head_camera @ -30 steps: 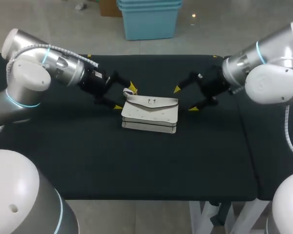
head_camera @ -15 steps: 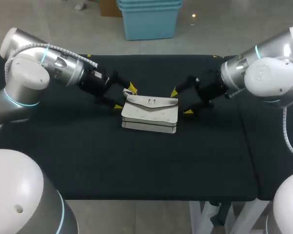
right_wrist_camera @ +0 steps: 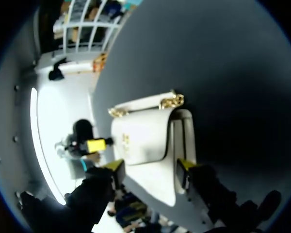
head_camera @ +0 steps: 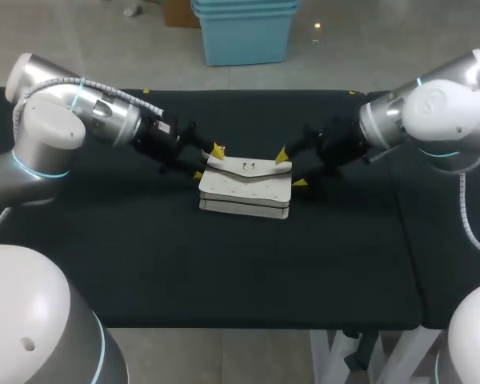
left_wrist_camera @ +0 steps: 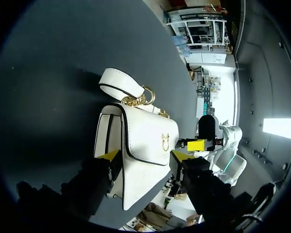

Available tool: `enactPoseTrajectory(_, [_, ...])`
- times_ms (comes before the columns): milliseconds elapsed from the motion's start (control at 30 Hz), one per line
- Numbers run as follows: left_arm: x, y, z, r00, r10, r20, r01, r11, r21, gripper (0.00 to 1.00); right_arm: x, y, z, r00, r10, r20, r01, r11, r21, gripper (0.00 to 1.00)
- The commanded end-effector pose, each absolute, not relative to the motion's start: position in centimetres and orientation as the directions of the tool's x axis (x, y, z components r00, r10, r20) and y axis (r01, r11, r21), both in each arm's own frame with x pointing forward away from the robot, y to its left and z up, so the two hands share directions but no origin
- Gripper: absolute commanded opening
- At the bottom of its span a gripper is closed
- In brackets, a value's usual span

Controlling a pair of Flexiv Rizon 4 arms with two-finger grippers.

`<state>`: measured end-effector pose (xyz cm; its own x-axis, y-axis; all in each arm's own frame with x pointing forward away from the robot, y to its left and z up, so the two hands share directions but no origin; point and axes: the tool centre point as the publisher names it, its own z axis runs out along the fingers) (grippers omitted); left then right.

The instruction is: Pick up the bag, open it, inspect its contents, close it, and place it on the opposite side

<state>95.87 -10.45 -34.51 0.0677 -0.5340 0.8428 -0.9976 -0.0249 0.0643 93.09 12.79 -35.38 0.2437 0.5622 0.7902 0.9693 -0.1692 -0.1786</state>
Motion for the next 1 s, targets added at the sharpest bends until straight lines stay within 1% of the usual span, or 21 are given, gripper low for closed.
enactPoseTrajectory(33, [96.5,-10.7,-35.7,0.068,-0.519,0.852,-0.997,-0.015,0.070,0.66,93.5,13.4,-36.3,0.246,0.556,0.794,0.969,-0.139,-0.203,0.64])
enactPoseTrajectory(133, [96.6,-10.8,-36.1,0.067,-0.513,0.856,-0.997,-0.007,0.074,0.60,93.5,13.7,-37.1,0.259,0.547,0.796,0.966,-0.135,-0.221,0.64])
enactPoseTrajectory(233, [96.7,-10.8,-36.5,0.063,-0.508,0.859,-0.997,-0.001,0.073,0.57,93.6,13.9,-37.7,0.277,0.535,0.798,0.961,-0.143,-0.238,0.62])
enactPoseTrajectory(300, [96.8,-10.7,-36.7,0.065,-0.501,0.863,-0.997,0.003,0.076,0.50,93.7,13.9,-37.8,0.282,0.530,0.800,0.960,-0.153,-0.237,0.57])
enactPoseTrajectory(367, [96.9,-10.7,-36.8,0.067,-0.497,0.865,-0.997,0.003,0.079,0.45,93.8,13.9,-37.9,0.285,0.527,0.801,0.959,-0.162,-0.235,0.50])
enactPoseTrajectory(433, [97.0,-10.6,-36.9,0.069,-0.495,0.866,-0.997,0.003,0.080,0.39,93.8,14.0,-38.0,0.288,0.529,0.798,0.957,-0.172,-0.232,0.46])
enactPoseTrajectory(467, [97.0,-10.6,-37.0,0.068,-0.494,0.867,-0.997,0.004,0.081,0.38,93.9,14.0,-38.1,0.290,0.528,0.798,0.957,-0.173,-0.234,0.43])
enactPoseTrajectory(500, [97.0,-10.6,-37.0,0.064,-0.496,0.866,-0.997,0.006,0.077,0.39,93.9,13.9,-38.2,0.297,0.527,0.796,0.955,-0.181,-0.236,0.42])
enactPoseTrajectory(567, [97.0,-10.6,-37.0,0.059,-0.498,0.865,-0.997,0.009,0.073,0.40,94.0,13.8,-38.5,0.307,0.518,0.798,0.952,-0.189,-0.243,0.41])
enactPoseTrajectory(633, [96.9,-10.6,-37.1,0.058,-0.500,0.864,-0.997,0.010,0.072,0.39,94.1,13.7,-38.7,0.316,0.512,0.799,0.948,-0.199,-0.247,0.40])
enactPoseTrajectory(667, [97.0,-10.7,-37.2,0.058,-0.501,0.863,-0.997,0.010,0.073,0.36,94.1,13.7,-38.8,0.319,0.507,0.801,0.947,-0.202,-0.250,0.36])
enactPoseTrajectory(700, [97.1,-10.7,-37.2,0.059,-0.502,0.863,-0.997,0.010,0.074,0.31,94.1,13.7,-38.8,0.322,0.503,0.802,0.946,-0.205,-0.251,0.25])
enactPoseTrajectory(733, [97.1,-10.7,-37.2,0.060,-0.503,0.862,-0.997,0.009,0.075,0.21,94.1,13.6,-38.8,0.325,0.499,0.803,0.945,-0.211,-0.250,0.03])
enactPoseTrajectory(767, [97.1,-10.6,-37.2,0.061,-0.502,0.862,-0.997,0.009,0.075,0.10,94.2,13.6,-38.7,0.324,0.496,0.805,0.945,-0.213,-0.250,0.00])
enactPoseTrajectory(800, [97.1,-10.6,-37.1,0.061,-0.501,0.863,-0.997,0.009,0.075,0.00,94.2,13.6,-38.6,0.325,0.493,0.807,0.944,-0.222,-0.244,0.00])
enactPoseTrajectory(933, [97.0,-10.6,-36.6,0.050,-0.498,0.865,-0.998,0.012,0.064,0.00,94.1,13.5,-38.0,0.309,0.486,0.818,0.948,-0.224,-0.225,0.00])
enactPoseTrajectory(967, [97.0,-10.7,-36.5,0.046,-0.500,0.865,-0.998,0.011,0.059,0.10,94.0,13.5,-37.8,0.307,0.486,0.818,0.948,-0.229,-0.219,0.00])
enactPoseTrajectory(1000, [96.9,-10.7,-36.3,0.042,-0.501,0.865,-0.998,0.011,0.055,0.31,94.0,13.5,-37.7,0.303,0.487,0.819,0.949,-0.233,-0.212,0.27])
